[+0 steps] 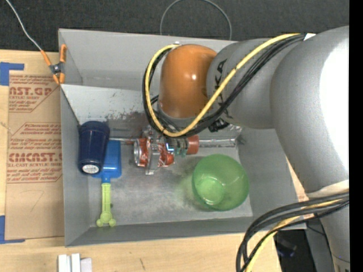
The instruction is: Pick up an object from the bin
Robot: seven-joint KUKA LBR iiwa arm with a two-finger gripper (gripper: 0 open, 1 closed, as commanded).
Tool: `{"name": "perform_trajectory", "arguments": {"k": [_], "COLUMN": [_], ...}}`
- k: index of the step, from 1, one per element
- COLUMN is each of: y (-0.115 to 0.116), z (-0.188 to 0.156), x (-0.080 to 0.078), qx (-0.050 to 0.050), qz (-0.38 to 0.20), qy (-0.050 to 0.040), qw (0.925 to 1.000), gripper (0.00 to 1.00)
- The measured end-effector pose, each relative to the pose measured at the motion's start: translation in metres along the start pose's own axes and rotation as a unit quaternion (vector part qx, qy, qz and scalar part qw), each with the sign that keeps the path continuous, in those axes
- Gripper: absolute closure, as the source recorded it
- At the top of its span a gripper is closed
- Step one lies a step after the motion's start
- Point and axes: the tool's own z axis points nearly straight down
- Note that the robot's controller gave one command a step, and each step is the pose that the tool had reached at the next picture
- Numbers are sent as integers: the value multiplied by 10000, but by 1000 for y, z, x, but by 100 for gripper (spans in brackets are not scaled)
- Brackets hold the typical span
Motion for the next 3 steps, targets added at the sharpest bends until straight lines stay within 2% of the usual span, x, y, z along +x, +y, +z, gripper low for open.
{"name": "perform_trajectory", "arguments": {"k": [1, 2, 3], "y": [-1, -3, 12], "z": [-5, -39, -82], "x": [-2, -2, 3], "qx": [-5, -9, -20], "qz": [8, -14, -30], "qy": [-36, -27, -68], "qw": [10000, 10000, 10000], "gripper": [0, 0, 0]}}
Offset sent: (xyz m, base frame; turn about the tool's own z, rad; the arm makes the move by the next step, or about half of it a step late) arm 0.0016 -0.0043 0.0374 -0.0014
